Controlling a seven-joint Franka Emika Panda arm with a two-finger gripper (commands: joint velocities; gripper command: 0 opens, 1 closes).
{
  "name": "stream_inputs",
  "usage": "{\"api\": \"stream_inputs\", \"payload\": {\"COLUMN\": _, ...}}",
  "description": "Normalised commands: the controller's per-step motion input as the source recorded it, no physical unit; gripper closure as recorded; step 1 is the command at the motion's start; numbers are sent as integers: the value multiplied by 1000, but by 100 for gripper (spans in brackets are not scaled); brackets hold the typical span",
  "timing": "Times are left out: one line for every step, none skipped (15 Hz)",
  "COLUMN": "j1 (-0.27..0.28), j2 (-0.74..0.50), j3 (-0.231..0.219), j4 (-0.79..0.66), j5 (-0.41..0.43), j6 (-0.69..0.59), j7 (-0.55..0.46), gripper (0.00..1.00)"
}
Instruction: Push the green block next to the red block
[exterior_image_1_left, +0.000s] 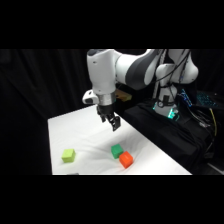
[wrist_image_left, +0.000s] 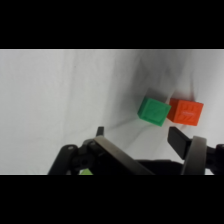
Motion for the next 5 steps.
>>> {"api": "stream_inputs", "payload": {"j1": -18, "j2": -217, "j3": 62, "j4": 129, "j5": 120, "j6": -364, "j7": 91, "gripper": 0}}
{"api": "stream_inputs", "payload": {"j1": -9, "j2": -215, "j3": 61, "j4": 116, "j5": 101, "j6": -330, "j7": 119, "gripper": 0}}
{"api": "stream_inputs", "payload": {"j1": -2, "j2": -205, "j3": 61, "j4": 111, "j5": 94, "j6": -326, "j7": 140, "gripper": 0}}
{"api": "stream_inputs", "payload": {"j1": -16, "j2": -230, "j3": 76, "j4": 79, "j5": 186, "j6": -306, "j7": 19, "gripper": 0}}
{"api": "stream_inputs", "payload": {"j1": -9, "j2": -216, "j3": 68, "j4": 72, "j5": 156, "j6": -302, "j7": 69, "gripper": 0}}
